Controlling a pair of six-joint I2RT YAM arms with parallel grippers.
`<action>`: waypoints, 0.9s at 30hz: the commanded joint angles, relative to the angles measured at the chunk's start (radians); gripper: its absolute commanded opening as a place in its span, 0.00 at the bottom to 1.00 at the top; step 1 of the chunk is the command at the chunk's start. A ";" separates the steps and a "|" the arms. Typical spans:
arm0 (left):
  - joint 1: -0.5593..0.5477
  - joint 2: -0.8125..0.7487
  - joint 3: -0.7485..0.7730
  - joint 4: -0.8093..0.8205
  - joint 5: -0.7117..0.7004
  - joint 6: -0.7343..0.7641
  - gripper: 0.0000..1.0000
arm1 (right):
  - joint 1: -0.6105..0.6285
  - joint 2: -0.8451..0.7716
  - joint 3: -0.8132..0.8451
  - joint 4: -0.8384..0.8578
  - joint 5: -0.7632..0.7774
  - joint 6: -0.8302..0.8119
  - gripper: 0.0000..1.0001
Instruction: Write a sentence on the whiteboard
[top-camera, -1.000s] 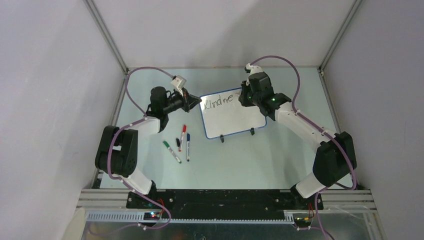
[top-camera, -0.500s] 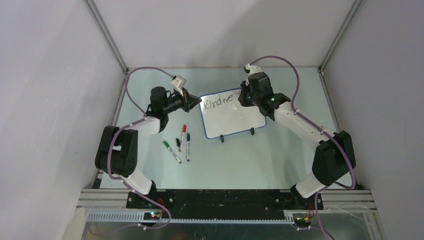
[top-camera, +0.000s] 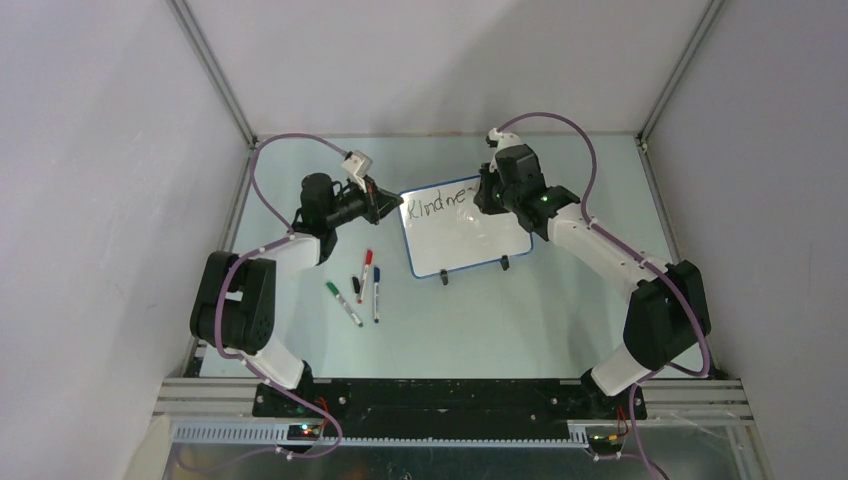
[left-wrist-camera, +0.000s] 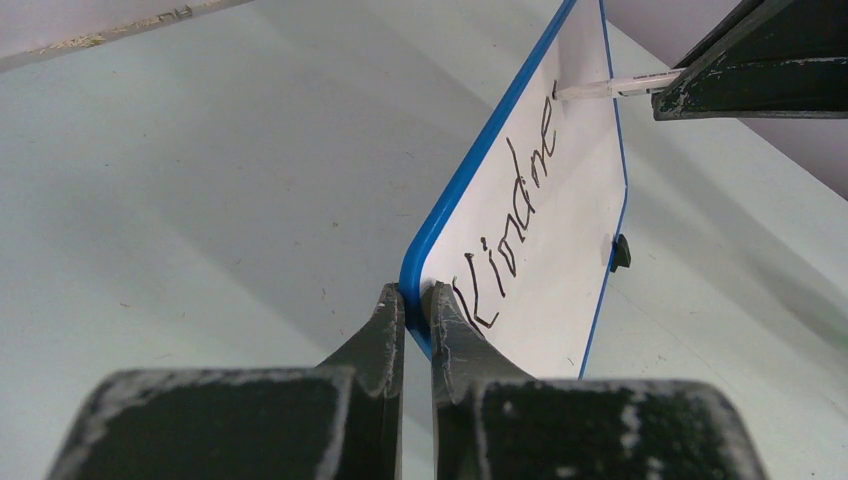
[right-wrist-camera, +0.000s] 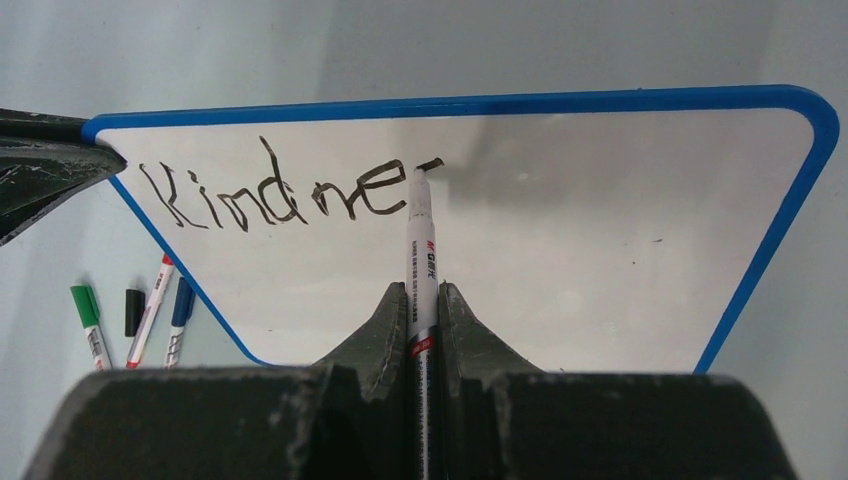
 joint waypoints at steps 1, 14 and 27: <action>-0.010 -0.009 -0.027 -0.057 -0.035 0.080 0.00 | -0.003 0.015 0.028 -0.005 -0.010 -0.017 0.00; -0.011 -0.010 -0.026 -0.058 -0.036 0.081 0.00 | -0.005 0.002 0.028 -0.048 0.063 -0.020 0.00; -0.010 -0.011 -0.028 -0.060 -0.036 0.082 0.00 | -0.008 -0.013 0.003 -0.058 0.088 -0.009 0.00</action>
